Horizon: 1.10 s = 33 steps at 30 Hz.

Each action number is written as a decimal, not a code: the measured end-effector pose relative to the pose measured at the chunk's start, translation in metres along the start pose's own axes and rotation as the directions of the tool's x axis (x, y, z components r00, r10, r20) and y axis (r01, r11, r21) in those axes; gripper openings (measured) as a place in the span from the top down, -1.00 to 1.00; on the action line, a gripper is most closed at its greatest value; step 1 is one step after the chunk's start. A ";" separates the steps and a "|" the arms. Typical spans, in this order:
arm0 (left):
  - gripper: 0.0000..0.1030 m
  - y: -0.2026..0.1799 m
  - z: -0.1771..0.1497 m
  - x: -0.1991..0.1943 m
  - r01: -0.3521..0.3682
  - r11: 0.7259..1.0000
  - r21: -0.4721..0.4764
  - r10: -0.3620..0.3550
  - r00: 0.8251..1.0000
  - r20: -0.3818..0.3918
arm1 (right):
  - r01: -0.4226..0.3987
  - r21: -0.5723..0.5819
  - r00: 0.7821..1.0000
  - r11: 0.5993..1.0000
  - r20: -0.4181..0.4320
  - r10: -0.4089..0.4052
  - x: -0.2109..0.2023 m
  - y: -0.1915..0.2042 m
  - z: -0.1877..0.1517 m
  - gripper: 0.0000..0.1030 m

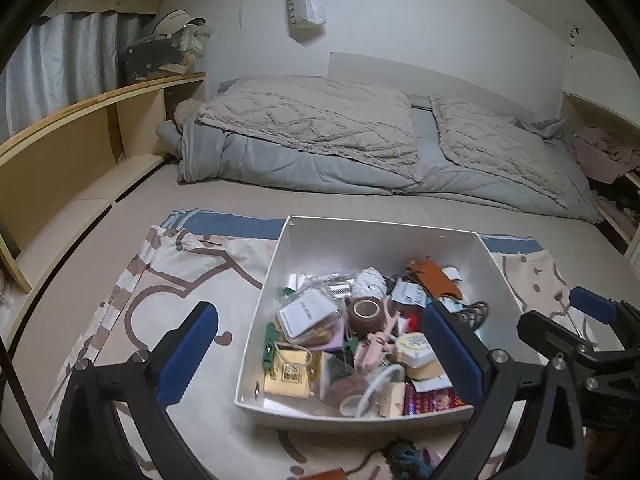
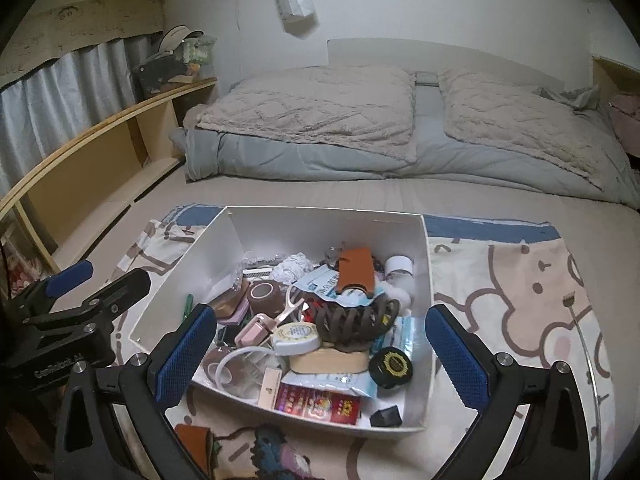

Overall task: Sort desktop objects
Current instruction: 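Pull both open tools back from the box toward the rug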

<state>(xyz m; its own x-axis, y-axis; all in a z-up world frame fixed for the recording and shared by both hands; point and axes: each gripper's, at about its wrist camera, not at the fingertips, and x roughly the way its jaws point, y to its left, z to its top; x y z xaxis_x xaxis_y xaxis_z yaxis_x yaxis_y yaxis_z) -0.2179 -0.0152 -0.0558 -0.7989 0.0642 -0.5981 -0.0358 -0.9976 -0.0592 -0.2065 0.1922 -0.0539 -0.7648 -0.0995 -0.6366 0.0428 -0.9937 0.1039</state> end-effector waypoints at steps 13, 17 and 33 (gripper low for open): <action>-0.99 -0.012 0.003 -0.069 -0.017 0.996 0.088 0.010 0.997 0.074 | 0.014 -0.049 0.998 0.999 0.058 -0.011 -0.059 0.009 -0.001 -1.00; -0.99 -0.014 0.005 -0.092 -0.019 0.994 0.111 0.008 0.995 0.102 | 0.038 -0.081 0.996 0.996 0.081 -0.032 -0.080 0.011 -0.003 -1.00; -0.99 0.001 -0.009 -0.152 0.014 0.995 0.102 -0.028 0.990 0.135 | 0.048 -0.088 0.991 0.995 0.132 -0.037 -0.147 0.019 -0.029 -1.00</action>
<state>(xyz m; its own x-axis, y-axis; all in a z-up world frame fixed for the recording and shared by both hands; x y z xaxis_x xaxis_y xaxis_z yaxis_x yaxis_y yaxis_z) -0.0910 -0.0257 0.0281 -0.8714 0.0880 -0.4826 -0.1081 -0.9940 0.0138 -0.0745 0.1864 0.0198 -0.8438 -0.0552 -0.5338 0.0619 -0.9981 0.0055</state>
